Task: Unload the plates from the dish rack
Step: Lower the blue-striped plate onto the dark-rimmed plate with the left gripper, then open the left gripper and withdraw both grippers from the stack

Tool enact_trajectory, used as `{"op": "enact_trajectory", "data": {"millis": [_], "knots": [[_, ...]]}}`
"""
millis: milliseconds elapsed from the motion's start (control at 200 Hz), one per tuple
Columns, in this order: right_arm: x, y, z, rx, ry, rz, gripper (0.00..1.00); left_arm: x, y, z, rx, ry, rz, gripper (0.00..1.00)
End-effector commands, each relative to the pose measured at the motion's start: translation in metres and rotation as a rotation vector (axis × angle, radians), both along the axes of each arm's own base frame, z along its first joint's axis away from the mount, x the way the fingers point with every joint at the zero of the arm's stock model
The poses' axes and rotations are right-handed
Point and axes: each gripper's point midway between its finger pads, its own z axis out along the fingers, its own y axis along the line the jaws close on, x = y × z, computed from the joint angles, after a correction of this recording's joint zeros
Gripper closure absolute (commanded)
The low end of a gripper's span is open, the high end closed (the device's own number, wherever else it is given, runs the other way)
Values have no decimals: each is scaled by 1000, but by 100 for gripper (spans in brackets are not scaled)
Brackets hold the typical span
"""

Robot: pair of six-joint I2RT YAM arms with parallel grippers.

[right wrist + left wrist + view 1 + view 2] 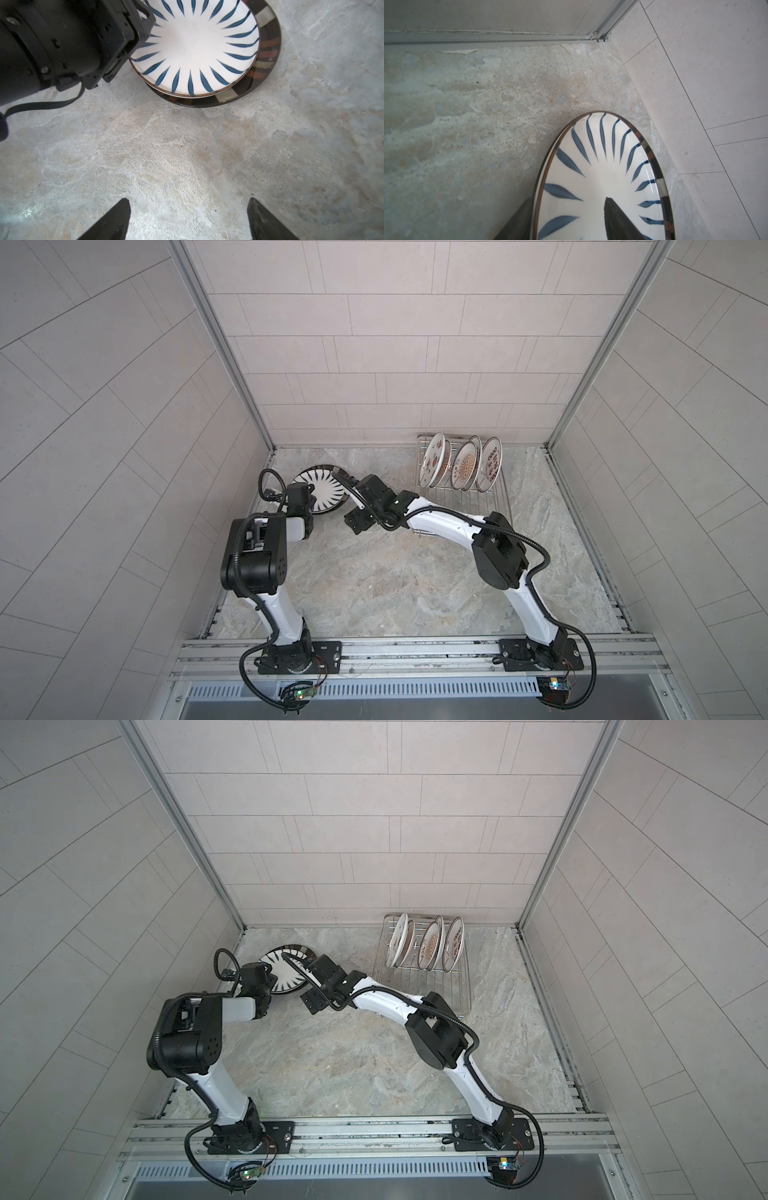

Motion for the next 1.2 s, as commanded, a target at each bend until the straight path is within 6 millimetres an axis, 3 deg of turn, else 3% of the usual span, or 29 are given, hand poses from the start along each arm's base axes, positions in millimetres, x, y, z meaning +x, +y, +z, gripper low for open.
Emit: {"op": "enact_trajectory", "data": {"millis": [0, 285, 495, 615, 681, 736, 891, 1121, 1196], "knots": [[0, 0, 47, 82, -62, -1, 10, 10, 2, 36, 60, -68, 6, 36], [-3, -6, 58, 92, -79, -5, 11, 10, 2, 42, 81, -71, 5, 32], [-5, -13, 76, 105, -124, -11, 11, 10, -1, 61, 88, -111, -11, 29], [-9, -21, 96, 124, -168, -16, 11, 3, -5, 80, 118, -142, -19, 19], [-10, -30, 110, 137, -203, -41, 9, -2, -13, 92, 138, -162, -39, 9], [-11, -40, 120, 143, -233, -66, 7, -6, -23, 103, 154, -181, -61, 0], [-15, -75, 146, 140, -310, -170, 0, -18, -56, 135, 178, -254, -152, 0], [-21, -140, 180, 122, -422, -378, 1, -31, -135, 174, 259, -362, -476, 0], [-17, -164, 193, 83, -481, -453, 0, -36, -151, 178, 242, -366, -562, 0]]}}
